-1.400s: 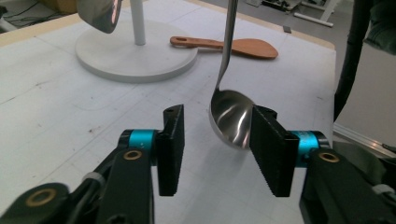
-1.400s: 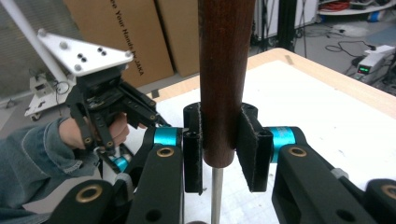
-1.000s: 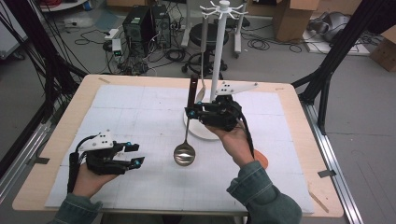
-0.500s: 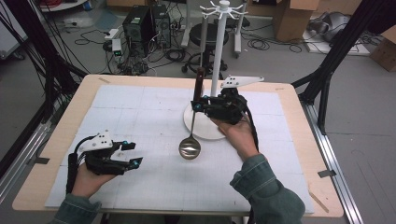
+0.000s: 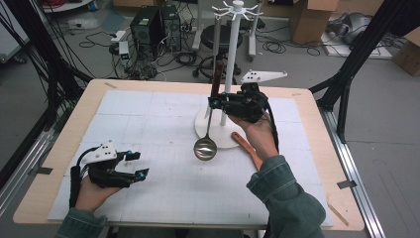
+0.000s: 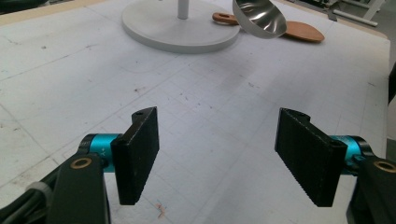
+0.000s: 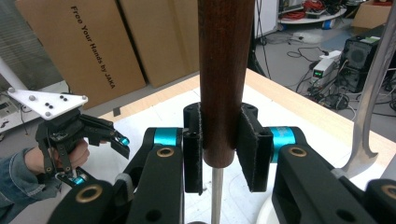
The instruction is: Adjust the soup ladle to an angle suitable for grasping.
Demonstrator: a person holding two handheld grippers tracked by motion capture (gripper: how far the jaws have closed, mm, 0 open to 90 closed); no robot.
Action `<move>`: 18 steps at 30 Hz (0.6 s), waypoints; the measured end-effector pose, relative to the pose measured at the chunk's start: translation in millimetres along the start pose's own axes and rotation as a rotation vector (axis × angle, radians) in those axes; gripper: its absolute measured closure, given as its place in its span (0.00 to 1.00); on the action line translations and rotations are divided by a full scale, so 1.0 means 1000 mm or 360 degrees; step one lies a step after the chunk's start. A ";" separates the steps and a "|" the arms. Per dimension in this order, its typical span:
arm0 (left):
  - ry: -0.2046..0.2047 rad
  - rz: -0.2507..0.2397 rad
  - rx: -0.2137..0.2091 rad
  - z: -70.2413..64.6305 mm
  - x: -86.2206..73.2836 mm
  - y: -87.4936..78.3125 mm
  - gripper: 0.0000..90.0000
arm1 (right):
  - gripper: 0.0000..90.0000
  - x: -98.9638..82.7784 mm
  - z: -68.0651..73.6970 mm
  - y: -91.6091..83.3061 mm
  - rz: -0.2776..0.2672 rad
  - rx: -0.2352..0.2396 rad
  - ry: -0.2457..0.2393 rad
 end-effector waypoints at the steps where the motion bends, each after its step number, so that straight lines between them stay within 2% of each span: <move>1: -0.0003 0.0005 -0.0004 0.000 -0.001 0.000 0.34 | 0.82 0.001 -0.001 0.000 0.0001 0.0001 -0.0004; 4: -0.0011 0.0023 0.0020 0.002 -0.003 0.001 0.30 | 0.82 0.006 -0.003 -0.003 -0.0010 -0.0004 0.0002; 13: -0.0015 0.0022 0.0034 0.004 -0.005 0.000 0.26 | 0.82 0.023 -0.011 -0.012 -0.0026 -0.0037 -0.0025; 18: -0.0014 0.0023 0.0036 0.003 -0.006 0.000 0.25 | 0.82 0.028 -0.012 -0.011 -0.0023 -0.0035 -0.0038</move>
Point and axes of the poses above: each handheld gripper's, and its own axes: y roughly forward along the jaws, x roughly out of its top, z roughly to its left, the point moved 6 cm from there along y, roughly forward along the jaws, and after that the axes turned 4 degrees about -y, right-handed, at the moved point
